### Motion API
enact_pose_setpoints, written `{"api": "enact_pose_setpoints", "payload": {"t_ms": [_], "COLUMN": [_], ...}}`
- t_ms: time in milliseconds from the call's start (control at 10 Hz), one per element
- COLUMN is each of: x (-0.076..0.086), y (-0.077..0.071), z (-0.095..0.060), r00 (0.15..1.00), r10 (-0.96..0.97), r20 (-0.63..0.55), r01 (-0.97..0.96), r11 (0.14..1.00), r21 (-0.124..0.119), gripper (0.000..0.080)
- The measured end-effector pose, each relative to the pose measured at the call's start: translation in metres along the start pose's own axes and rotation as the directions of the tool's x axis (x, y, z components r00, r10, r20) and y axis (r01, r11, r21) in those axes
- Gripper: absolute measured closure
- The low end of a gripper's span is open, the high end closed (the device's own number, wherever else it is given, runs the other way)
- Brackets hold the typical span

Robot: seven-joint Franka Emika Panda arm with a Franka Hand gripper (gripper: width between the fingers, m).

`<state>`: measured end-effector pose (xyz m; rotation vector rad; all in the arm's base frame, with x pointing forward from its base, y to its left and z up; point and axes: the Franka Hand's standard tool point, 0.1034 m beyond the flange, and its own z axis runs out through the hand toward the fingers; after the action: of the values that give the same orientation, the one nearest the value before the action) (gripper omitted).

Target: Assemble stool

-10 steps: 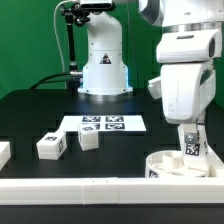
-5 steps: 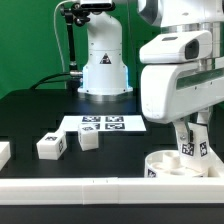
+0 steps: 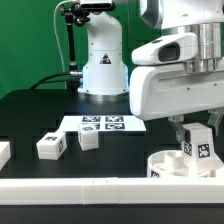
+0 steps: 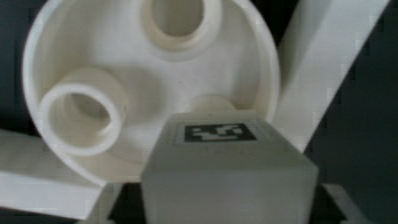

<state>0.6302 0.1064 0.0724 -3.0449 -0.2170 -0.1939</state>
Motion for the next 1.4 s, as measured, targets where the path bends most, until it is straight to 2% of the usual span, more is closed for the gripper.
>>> {"api": "enact_pose_setpoints", "payload": {"t_ms": [500,800,1100,1400], "x": [0.0008,0.0014,0.0025,0.0022], "y": [-0.0001,-0.0002,-0.0003,-0.0056], "z": [-0.0007,-0.0011,-0.0024,-0.0018], "r00": [0.953,0.886,0.704,0.444], "r10": [0.302,0.463,0.710,0.896], "r20": [-0.001,0.001,0.011,0.023], "r01": [-0.302,-0.463,-0.710,-0.896], "r11": [0.953,0.886,0.704,0.443], "r21": [0.006,0.010,0.032,0.032], "gripper": [0.0461,0.0459,0.0459,0.0459]}}
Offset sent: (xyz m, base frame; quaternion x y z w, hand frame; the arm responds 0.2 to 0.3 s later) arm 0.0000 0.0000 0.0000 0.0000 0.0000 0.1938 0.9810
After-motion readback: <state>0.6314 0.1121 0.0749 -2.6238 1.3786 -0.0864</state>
